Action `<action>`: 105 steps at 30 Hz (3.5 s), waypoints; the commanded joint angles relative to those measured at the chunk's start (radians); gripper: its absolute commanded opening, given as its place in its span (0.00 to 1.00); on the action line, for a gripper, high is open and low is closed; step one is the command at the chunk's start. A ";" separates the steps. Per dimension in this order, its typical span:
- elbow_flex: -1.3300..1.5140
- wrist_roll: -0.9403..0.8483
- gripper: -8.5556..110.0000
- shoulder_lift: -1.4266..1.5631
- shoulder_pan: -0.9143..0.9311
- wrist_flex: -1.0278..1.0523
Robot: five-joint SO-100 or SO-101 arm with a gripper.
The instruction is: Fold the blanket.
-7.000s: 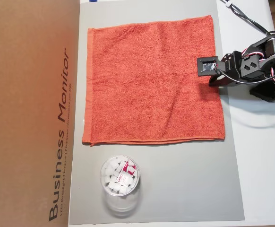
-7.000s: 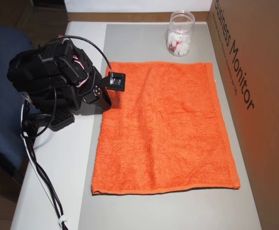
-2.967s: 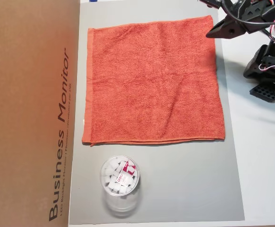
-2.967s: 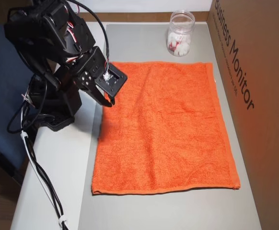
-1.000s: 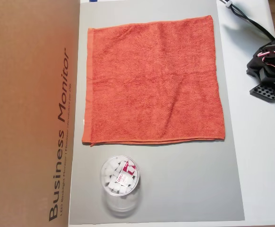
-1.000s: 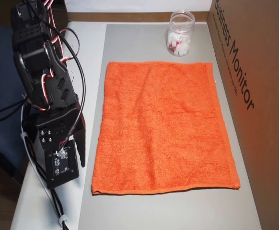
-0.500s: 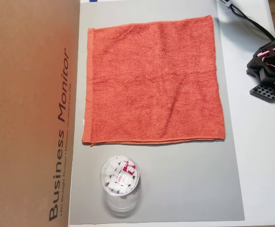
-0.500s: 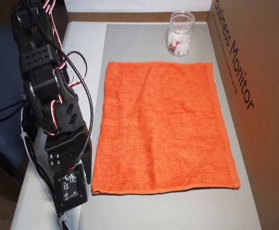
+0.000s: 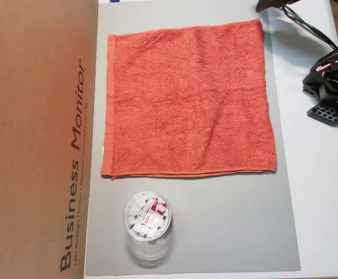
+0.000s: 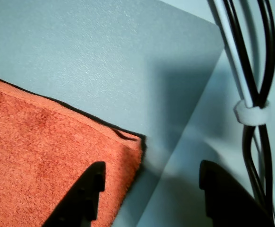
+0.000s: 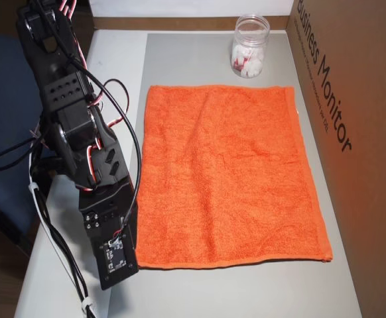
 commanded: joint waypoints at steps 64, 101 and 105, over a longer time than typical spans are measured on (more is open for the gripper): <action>0.285 -0.075 0.24 -0.147 -0.066 -0.433; 0.327 -0.075 0.07 -0.133 -0.083 -0.420; 0.318 -0.075 0.07 -0.129 -0.083 -0.417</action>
